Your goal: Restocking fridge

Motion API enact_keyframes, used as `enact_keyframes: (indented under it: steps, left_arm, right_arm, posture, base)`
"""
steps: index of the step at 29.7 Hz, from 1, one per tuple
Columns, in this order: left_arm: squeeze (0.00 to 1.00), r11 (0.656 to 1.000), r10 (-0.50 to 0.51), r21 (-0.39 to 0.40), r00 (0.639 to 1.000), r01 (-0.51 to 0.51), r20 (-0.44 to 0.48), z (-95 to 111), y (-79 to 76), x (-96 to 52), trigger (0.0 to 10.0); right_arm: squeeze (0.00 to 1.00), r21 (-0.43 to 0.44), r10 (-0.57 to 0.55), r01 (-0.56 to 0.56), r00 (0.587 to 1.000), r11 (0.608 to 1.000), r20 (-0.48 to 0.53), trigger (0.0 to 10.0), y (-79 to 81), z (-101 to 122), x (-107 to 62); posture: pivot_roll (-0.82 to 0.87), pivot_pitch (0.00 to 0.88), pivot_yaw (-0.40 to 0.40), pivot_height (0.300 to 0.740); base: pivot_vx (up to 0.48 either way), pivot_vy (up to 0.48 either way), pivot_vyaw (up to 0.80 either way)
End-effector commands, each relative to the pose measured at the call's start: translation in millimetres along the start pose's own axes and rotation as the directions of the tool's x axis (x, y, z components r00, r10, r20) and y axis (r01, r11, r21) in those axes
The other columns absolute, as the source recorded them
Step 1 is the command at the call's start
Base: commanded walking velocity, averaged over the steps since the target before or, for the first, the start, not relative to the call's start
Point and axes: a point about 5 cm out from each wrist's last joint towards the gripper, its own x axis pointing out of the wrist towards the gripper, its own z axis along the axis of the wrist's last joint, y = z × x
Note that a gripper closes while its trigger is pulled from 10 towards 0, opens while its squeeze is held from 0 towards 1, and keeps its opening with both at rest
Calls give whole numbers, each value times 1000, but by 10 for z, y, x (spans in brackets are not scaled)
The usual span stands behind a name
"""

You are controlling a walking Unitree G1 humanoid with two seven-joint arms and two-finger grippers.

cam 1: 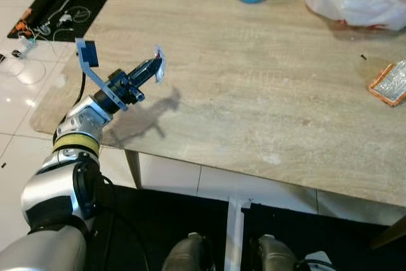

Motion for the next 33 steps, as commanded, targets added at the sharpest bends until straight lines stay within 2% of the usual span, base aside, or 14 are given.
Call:
enact_keyframes:
  steps: [1,8,13,17,19,22,24,25,26,27,30,31,32,33]
  left_arm:
    - [0,1000,6,27,999,-7,48,54,-7,-21,10000]
    - [0,985,103,122,985,-121,141,297,17,-79,10000]
    - [0,915,272,249,940,-319,205,485,79,-255,10000]
    - [0,883,328,273,917,-382,226,512,94,-337,10000]
    - [0,806,446,294,854,-514,269,566,142,-528,10000]
    - [0,626,630,325,706,-709,325,663,234,-879,10000]
    - [0,626,630,325,706,-709,325,663,234,-879,10000]
    - [0,578,666,324,662,-749,343,691,251,-973,10000]
    - [0,465,740,310,556,-829,379,738,277,-1223,10000]
    - [0,465,740,310,556,-829,379,738,277,-1223,10000]
    - [0,302,818,292,404,-907,410,782,289,-1551,10000]
    - [0,302,818,292,404,-907,410,782,289,-1551,10000]
    - [0,256,836,280,357,-925,416,787,289,-1647,10000]
    - [0,256,836,280,357,-925,416,787,289,-1647,10000]
  right_arm:
    - [0,0,23,-23,1000,1000,-12,10000,86,-27,18]
    - [0,5,20,-20,1000,1000,-8,10000,98,31,35]
    - [0,13,21,-20,1000,1000,-5,10000,128,69,51]
    - [0,17,19,-19,1000,1000,-5,10000,132,76,54]
    - [0,24,16,-16,1000,1000,-4,10000,134,86,57]
    - [0,30,14,-14,1000,999,-3,10000,137,103,62]
    - [0,30,14,-14,1000,999,-3,10000,137,103,62]
    - [0,30,13,-13,1000,999,-3,10000,138,106,62]
    - [0,36,11,-11,1000,999,-2,10000,139,117,65]
    - [0,36,11,-11,1000,999,-2,10000,139,117,65]
    - [0,41,10,-10,1000,999,0,10000,142,130,68]
    - [0,41,10,-10,1000,999,0,10000,142,130,68]
    - [0,41,11,-11,1000,999,0,10000,144,132,69]
    - [0,41,11,-11,1000,999,0,10000,144,132,69]
  posture:
    - [-124,133,79,740]
    - [-107,117,81,740]
    - [-89,100,82,740]
    - [-84,91,84,740]
    - [-76,83,86,740]
    - [-72,71,89,740]
    - [-72,71,89,740]
    - [-72,71,89,740]
    - [-68,61,89,740]
    - [-68,61,89,740]
    - [-62,56,88,740]
    - [-62,56,88,740]
    - [-61,55,88,740]
    - [-61,55,88,740]
  base:
    - [0,0,0]
    - [0,0,0]
    - [0,0,0]
    - [0,0,0]
    - [0,0,0]
    - [0,0,0]
    - [0,0,0]
    - [0,0,0]
    - [0,0,0]
    - [0,0,0]
    - [0,0,0]
    - [0,0,0]
    - [0,0,0]
    - [0,0,0]
